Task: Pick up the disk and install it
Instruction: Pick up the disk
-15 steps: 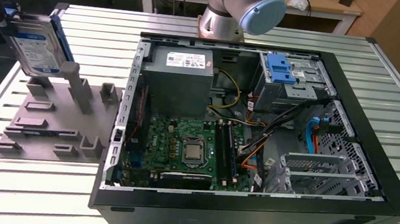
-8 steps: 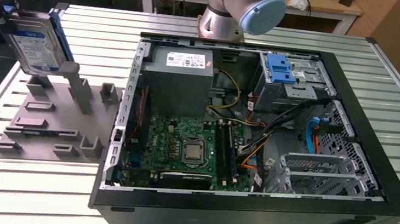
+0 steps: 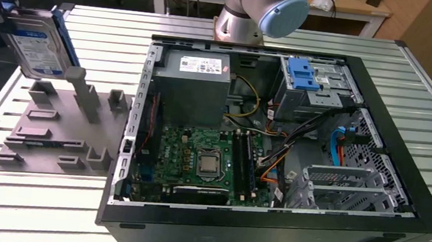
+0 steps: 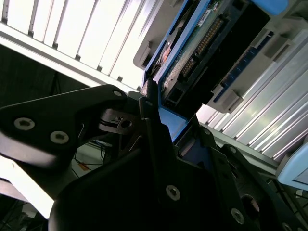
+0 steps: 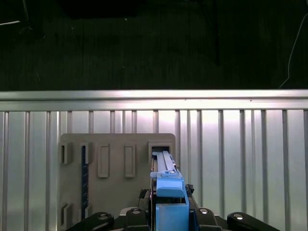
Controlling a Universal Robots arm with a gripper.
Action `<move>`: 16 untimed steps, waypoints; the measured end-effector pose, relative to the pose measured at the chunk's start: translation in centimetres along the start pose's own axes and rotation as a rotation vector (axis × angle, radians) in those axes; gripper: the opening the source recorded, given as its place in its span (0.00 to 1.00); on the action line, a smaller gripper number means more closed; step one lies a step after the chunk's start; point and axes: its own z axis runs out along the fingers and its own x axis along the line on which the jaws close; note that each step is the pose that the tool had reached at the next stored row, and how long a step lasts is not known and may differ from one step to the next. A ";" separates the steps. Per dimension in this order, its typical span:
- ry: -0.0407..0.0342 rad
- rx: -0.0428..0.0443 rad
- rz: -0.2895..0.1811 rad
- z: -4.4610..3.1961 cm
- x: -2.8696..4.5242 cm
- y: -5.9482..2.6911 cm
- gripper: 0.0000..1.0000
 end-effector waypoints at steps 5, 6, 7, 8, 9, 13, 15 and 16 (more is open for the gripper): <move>-0.0001 0.0001 0.000 -0.33 0.00 0.01 0.36; 0.0000 0.0002 0.000 -0.39 0.00 0.01 0.36; 0.0001 -0.0001 0.000 -0.48 0.00 0.01 0.36; 0.0000 0.0000 0.000 -0.56 0.00 0.01 0.36; 0.0000 0.0001 0.000 -0.63 0.00 0.02 0.36; 0.0000 0.0000 0.000 -1.00 0.00 0.02 0.36; 0.0000 0.0001 0.000 -1.13 0.00 0.03 0.36; -0.0001 0.0002 0.000 -1.16 0.00 0.03 0.36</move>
